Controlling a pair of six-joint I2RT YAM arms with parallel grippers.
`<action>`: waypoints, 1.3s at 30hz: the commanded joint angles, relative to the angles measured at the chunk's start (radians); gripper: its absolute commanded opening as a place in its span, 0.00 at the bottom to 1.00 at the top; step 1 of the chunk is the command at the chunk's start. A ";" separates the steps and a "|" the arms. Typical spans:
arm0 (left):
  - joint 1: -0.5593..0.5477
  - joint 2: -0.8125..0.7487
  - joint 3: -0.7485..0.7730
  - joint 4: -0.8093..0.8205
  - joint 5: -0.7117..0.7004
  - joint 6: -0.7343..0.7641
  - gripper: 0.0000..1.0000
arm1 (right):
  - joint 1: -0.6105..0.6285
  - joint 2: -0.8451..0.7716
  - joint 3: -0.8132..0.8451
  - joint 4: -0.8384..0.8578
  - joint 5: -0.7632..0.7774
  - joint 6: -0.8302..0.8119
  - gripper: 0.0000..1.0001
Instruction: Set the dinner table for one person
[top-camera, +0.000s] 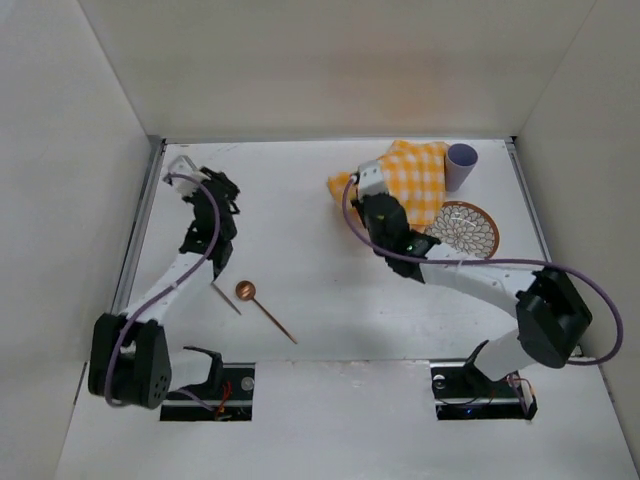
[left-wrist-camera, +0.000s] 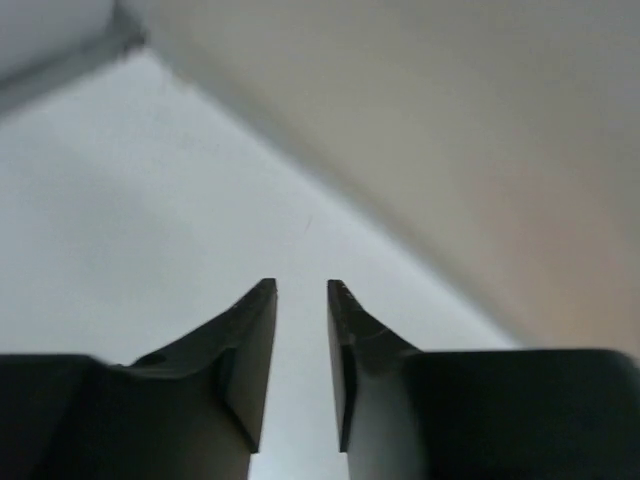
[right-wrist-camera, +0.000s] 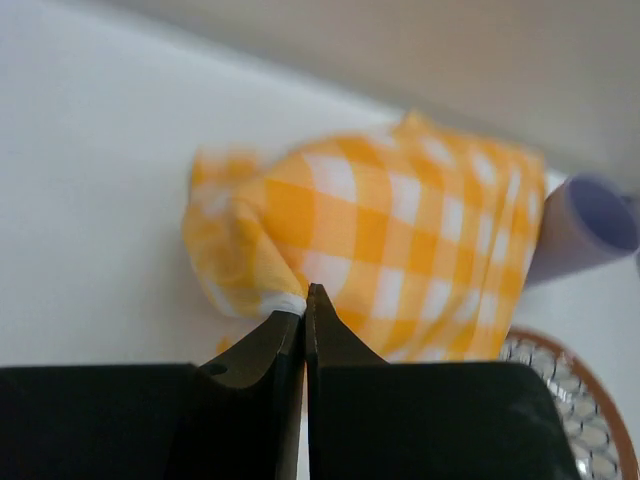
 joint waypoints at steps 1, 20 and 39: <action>-0.058 0.093 -0.115 0.036 0.051 -0.169 0.27 | 0.026 -0.040 -0.127 0.042 0.057 0.044 0.06; -0.215 0.764 0.384 -0.079 0.516 -0.355 0.65 | 0.165 -0.197 -0.393 -0.295 -0.054 0.537 0.07; -0.223 1.066 0.712 -0.245 0.531 -0.346 0.23 | 0.105 -0.290 -0.372 -0.343 -0.077 0.590 0.07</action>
